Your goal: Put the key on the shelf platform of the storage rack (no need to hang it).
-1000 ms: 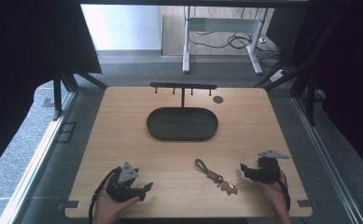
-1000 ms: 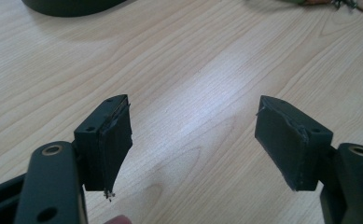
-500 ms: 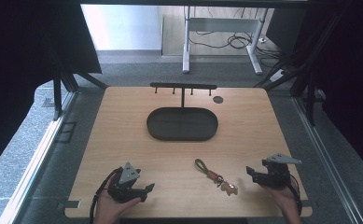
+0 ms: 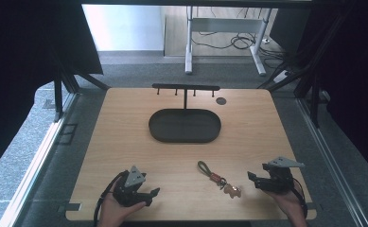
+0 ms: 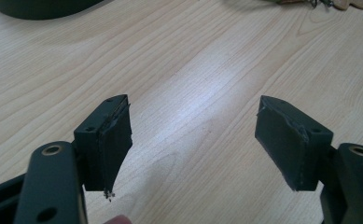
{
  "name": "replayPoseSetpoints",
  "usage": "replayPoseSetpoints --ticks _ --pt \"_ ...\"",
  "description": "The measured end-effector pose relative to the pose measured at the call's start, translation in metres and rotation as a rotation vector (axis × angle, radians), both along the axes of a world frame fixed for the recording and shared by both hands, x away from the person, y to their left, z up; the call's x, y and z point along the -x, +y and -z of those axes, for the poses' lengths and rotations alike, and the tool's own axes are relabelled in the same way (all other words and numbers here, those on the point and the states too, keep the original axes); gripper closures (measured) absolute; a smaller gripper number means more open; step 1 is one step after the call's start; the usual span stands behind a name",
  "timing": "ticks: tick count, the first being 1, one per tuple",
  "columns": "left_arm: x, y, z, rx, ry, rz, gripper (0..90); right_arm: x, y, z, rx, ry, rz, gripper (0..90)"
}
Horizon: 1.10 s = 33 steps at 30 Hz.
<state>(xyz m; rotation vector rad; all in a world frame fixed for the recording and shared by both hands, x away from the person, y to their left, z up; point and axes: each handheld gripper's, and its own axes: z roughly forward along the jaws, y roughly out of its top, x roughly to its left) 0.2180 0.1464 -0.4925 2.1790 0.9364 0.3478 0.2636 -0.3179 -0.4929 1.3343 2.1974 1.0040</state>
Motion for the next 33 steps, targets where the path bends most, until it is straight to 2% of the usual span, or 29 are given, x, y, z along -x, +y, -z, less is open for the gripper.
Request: replayPoseSetpoints --ticks 4,6,13,18,28,33 --pt "0.001 -0.001 -0.001 -0.004 -0.004 0.01 27.6 0.0 0.005 -0.01 0.011 0.0 -0.031 30.3" --pt "0.001 -0.002 -0.001 -0.005 0.002 0.008 27.6 -0.001 0.008 -0.016 0.028 0.015 -0.065 31.7" --pt "0.0 -0.002 0.001 -0.007 0.006 0.009 27.6 -0.006 0.02 -0.024 0.07 0.047 -0.13 35.4" --pt "0.0 -0.002 0.0 -0.007 0.002 0.01 27.6 -0.009 0.029 -0.028 0.083 0.064 -0.164 36.5" --pt "0.001 0.0 -0.001 -0.003 0.0 0.014 27.6 -0.018 0.059 -0.03 0.133 0.139 -0.247 38.3" --pt "0.001 0.0 -0.002 -0.001 0.001 0.013 27.6 -0.022 0.073 -0.029 0.153 0.159 -0.289 40.1"
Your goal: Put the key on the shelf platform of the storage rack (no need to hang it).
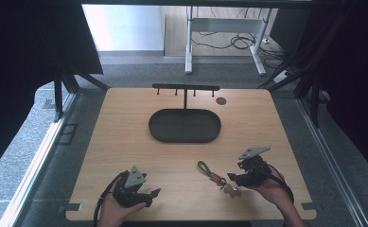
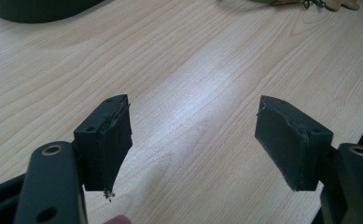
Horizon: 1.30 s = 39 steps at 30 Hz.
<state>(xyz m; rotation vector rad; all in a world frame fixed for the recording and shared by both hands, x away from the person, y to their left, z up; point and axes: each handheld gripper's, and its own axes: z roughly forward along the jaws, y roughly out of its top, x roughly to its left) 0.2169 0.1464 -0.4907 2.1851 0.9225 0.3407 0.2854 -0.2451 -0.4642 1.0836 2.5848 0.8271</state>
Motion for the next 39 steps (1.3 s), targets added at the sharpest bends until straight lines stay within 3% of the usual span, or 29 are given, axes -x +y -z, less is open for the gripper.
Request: replayPoseSetpoints --ticks 12,39 --pt "0.001 -0.001 0.0 -0.001 0.002 0.002 27.6 -0.008 0.023 0.007 0.03 0.047 -0.059 43.0" --pt "0.0 0.001 0.001 -0.003 0.0 0.0 27.6 -0.018 0.052 0.035 0.103 0.148 -0.114 50.1"
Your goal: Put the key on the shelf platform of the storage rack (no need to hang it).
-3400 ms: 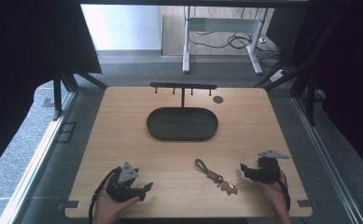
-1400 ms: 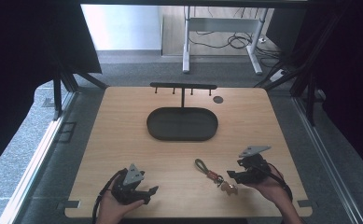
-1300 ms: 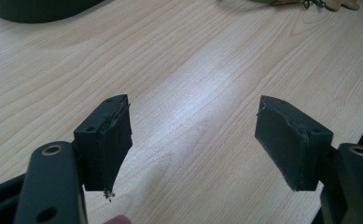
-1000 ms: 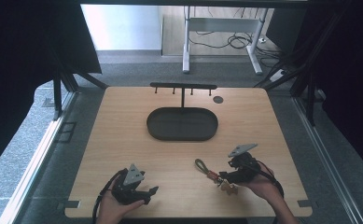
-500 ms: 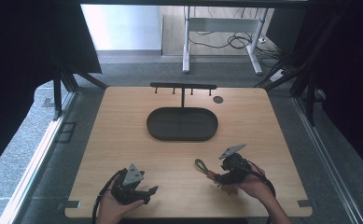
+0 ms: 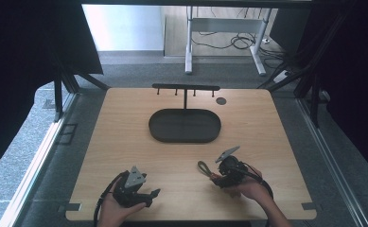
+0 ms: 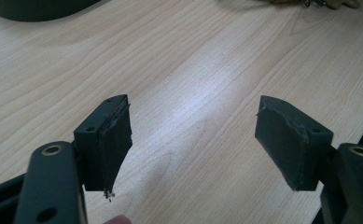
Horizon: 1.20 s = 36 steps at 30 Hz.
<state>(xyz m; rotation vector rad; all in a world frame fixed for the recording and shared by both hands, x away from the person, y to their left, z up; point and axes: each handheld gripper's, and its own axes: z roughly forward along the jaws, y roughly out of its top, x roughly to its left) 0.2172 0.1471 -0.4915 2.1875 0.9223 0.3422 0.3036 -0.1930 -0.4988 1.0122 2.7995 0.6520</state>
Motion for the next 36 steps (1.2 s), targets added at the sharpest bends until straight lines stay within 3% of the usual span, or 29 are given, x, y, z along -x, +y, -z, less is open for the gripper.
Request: replayPoseSetpoints --ticks 16,23,29,36 --pt "0.001 0.001 -0.001 0.004 -0.001 -0.005 27.6 -0.005 0.008 0.007 0.046 0.0 -0.014 65.0" --pt "0.0 0.001 -0.001 0.003 0.0 -0.005 27.6 -0.005 0.007 0.006 0.051 -0.005 -0.007 66.4" --pt "0.0 0.0 0.0 0.001 -0.001 -0.004 27.6 -0.004 0.002 -0.005 0.024 -0.019 -0.007 66.9" --pt "0.0 -0.002 0.001 -0.004 0.003 -0.001 27.6 0.0 -0.008 -0.033 -0.032 -0.062 -0.013 67.1"
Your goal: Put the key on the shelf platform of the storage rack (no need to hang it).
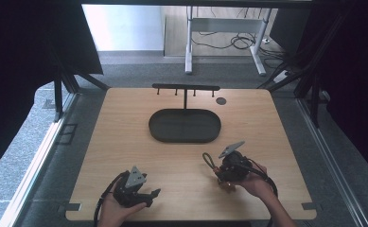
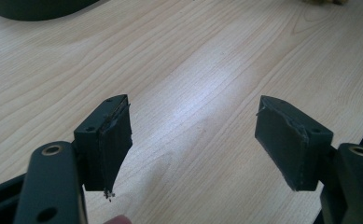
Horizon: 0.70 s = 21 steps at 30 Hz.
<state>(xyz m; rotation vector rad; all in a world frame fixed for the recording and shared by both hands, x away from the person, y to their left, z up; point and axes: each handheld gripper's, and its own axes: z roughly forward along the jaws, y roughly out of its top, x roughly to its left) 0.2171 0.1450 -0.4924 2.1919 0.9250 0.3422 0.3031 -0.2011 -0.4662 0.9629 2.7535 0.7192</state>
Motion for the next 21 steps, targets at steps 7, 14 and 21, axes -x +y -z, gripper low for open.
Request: replayPoseSetpoints --ticks 7,14,21 --pt "0.0 0.0 0.0 0.002 0.0 0.0 27.6 0.002 -0.009 -0.02 -0.022 -0.032 0.006 67.3" --pt "0.0 0.0 0.0 0.001 -0.003 0.002 27.6 0.001 -0.012 -0.03 -0.028 -0.043 0.007 67.3" --pt "0.0 -0.001 0.0 0.0 -0.002 0.003 27.6 0.0 -0.013 -0.038 -0.032 -0.058 0.001 67.3"
